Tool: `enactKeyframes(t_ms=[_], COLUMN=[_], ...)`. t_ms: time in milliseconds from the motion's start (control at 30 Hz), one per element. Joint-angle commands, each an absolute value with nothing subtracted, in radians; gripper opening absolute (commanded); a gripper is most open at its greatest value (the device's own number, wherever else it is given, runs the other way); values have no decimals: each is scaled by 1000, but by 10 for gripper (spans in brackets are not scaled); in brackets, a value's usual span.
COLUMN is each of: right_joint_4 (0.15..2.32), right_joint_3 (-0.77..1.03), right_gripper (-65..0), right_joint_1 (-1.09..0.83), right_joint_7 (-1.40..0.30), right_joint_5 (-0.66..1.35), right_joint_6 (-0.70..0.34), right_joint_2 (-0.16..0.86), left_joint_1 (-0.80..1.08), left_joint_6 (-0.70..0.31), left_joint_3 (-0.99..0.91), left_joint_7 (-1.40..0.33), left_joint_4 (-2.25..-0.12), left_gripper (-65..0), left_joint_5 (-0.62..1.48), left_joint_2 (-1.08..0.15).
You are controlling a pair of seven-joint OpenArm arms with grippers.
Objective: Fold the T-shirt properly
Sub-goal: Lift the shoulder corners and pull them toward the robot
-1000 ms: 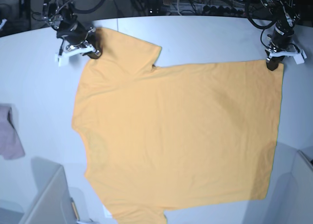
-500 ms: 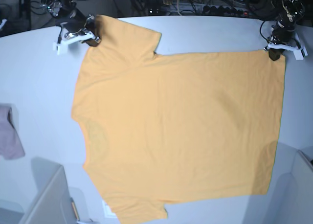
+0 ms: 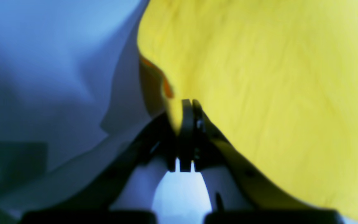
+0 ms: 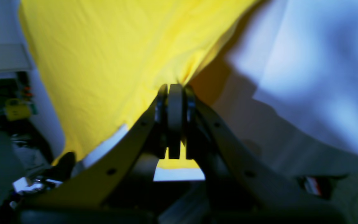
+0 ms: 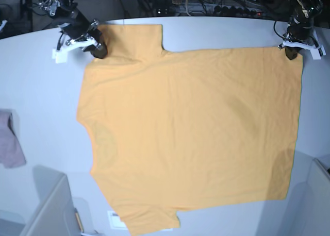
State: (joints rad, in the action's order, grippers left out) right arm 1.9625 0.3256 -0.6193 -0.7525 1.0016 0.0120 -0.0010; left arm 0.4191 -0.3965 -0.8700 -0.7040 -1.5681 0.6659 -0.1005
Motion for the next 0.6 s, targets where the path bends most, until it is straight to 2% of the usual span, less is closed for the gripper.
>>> enactKeyframes(t_ms=[0,200,567], right_joint_4=[1982,1982,1975], right_joint_3=[329,329,331], right_gripper=[-650,-650,-650], right_joint_1=[-611,-533,-349], right_joint_7=[-742,-774,-820], right_joint_5=[1035,1096,1095], right_joint_6=[5,10,12], right_joint_2=[2,2,2], left_joint_1=[406,352,263], left_joint_6=[-406,-401,-401], left_joint_3=[-874,-874,-874], left_joint_7=[-684,-685,-687], left_joint_4=[-1598,-1612,-1604], left_gripper=[-650,-650,-650], left_joint_5=[684,682,668], left_joint_2=[-116,-122,-125])
